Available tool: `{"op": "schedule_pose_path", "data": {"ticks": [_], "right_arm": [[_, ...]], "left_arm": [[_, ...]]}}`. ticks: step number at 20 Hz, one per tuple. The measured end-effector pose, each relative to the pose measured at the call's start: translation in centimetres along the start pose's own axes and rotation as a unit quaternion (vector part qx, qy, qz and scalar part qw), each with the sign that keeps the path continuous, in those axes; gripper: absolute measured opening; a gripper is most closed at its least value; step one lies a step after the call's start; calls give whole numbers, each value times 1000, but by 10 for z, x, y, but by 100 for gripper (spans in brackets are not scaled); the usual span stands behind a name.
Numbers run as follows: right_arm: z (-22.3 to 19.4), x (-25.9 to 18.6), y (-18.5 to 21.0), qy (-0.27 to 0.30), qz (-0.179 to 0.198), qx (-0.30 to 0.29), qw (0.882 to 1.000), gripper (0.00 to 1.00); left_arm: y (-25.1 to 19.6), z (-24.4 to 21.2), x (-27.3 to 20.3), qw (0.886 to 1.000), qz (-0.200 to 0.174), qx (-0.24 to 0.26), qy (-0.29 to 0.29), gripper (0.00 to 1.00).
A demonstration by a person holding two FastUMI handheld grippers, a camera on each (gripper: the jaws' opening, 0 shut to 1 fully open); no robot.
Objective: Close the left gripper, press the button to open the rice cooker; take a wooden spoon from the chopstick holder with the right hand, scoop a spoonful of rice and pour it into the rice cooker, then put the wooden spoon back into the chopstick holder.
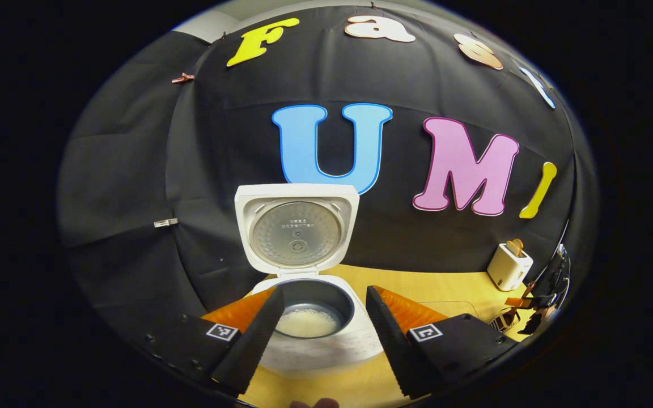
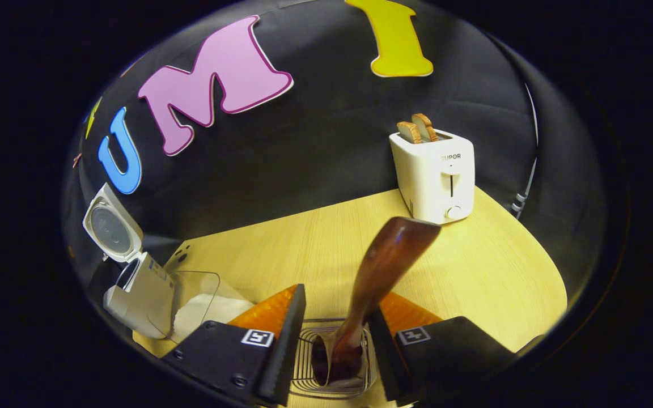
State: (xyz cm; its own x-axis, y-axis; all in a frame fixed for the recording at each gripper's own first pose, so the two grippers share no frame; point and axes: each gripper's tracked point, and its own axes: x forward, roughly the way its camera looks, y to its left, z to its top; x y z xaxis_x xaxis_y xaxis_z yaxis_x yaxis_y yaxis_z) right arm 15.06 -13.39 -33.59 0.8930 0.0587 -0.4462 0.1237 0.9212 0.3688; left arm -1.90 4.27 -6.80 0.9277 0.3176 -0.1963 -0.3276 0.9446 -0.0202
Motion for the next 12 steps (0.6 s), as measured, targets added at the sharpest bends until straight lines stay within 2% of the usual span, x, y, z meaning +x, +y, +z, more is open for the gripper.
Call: {"op": "schedule_pose_path", "data": {"ticks": [1,2,3,4,5,6,12], "right_arm": [[-6,4,-5,9,-6,3,1000,32],[-10,8,-5,17,-1,13,1000,41],[-9,12,-6,12,-3,27,1000,14],[-8,10,-6,15,1,40,999,15],[-8,9,-6,17,3,50,999,22],[-8,5,-6,18,5,54,998,19],[8,-16,1,-8,13,51,999,18]], "left_arm": [[2,-2,0,1000,2,-3,1,94],[4,-3,0,1000,4,-5,2,94],[5,-5,0,1000,5,-5,4,94],[6,-5,-1,1000,7,-5,5,94],[7,-7,0,1000,8,-5,5,94],[8,-7,0,1000,9,-6,5,94],[10,-9,3,1000,1,-17,2,94]]}}
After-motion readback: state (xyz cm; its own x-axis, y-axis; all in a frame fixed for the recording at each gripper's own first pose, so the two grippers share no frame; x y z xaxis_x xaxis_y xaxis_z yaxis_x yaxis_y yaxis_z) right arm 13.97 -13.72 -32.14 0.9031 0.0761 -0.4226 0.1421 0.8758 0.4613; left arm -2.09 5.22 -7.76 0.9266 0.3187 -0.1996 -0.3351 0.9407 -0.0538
